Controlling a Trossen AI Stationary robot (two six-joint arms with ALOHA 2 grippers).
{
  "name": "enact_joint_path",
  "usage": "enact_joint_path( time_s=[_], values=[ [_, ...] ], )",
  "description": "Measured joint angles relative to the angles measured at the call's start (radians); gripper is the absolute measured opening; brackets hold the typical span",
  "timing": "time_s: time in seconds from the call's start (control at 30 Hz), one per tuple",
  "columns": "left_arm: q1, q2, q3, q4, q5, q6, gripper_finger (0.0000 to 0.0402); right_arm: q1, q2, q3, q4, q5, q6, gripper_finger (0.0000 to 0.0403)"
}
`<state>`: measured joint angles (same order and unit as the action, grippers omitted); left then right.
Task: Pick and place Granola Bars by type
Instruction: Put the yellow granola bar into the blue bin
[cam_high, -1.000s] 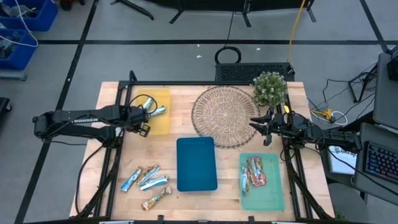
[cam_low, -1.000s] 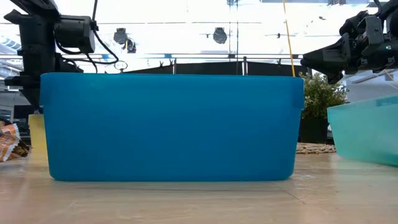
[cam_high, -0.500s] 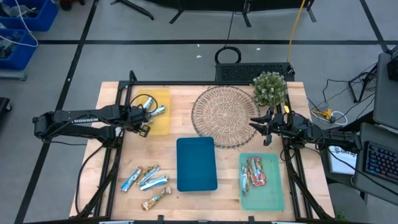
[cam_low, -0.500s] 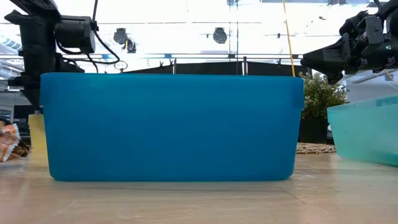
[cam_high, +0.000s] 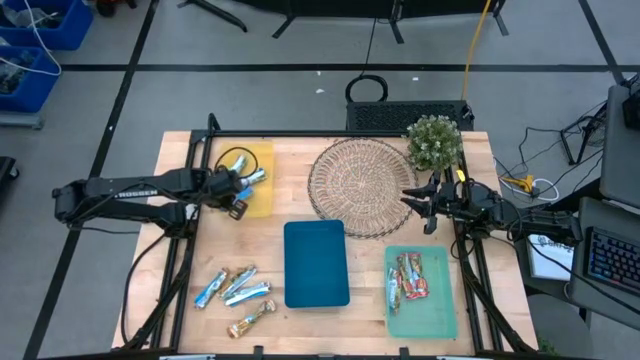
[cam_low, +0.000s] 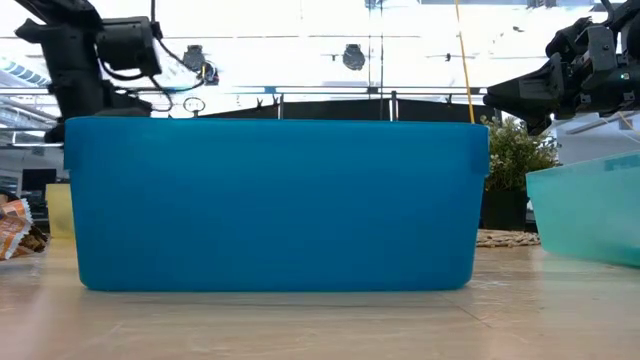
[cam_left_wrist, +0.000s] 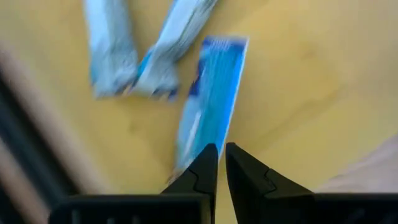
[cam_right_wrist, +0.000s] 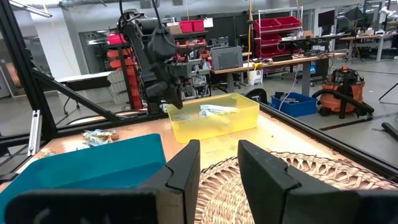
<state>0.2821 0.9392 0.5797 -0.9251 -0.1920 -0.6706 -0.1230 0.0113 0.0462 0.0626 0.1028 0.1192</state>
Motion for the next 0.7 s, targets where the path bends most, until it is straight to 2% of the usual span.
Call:
enact_joint_path(
  time_s=[0.2, 0.33, 0.5, 0.6, 0.7],
  values=[
    [-0.007, -0.038, 0.000, 0.211, 0.062, 0.197, 0.0035, 0.000, 0.000, 0.000, 0.000, 0.000, 0.000, 0.0100],
    [-0.031, -0.066, 0.000, 0.339, 0.238, 0.308, 0.0035, 0.000, 0.000, 0.000, 0.000, 0.000, 0.000, 0.0100],
    [-0.094, -0.072, 0.000, 0.429, 0.488, 0.313, 0.0035, 0.000, 0.000, 0.000, 0.000, 0.000, 0.000, 0.0100],
    [-0.147, -0.072, 0.000, 0.456, 0.537, 0.274, 0.0035, 0.000, 0.000, 0.000, 0.000, 0.000, 0.000, 0.0100],
    [-0.210, -0.072, 0.000, 0.524, 0.548, 0.297, 0.0035, 0.000, 0.000, 0.000, 0.000, 0.000, 0.000, 0.0100]
  ],
)
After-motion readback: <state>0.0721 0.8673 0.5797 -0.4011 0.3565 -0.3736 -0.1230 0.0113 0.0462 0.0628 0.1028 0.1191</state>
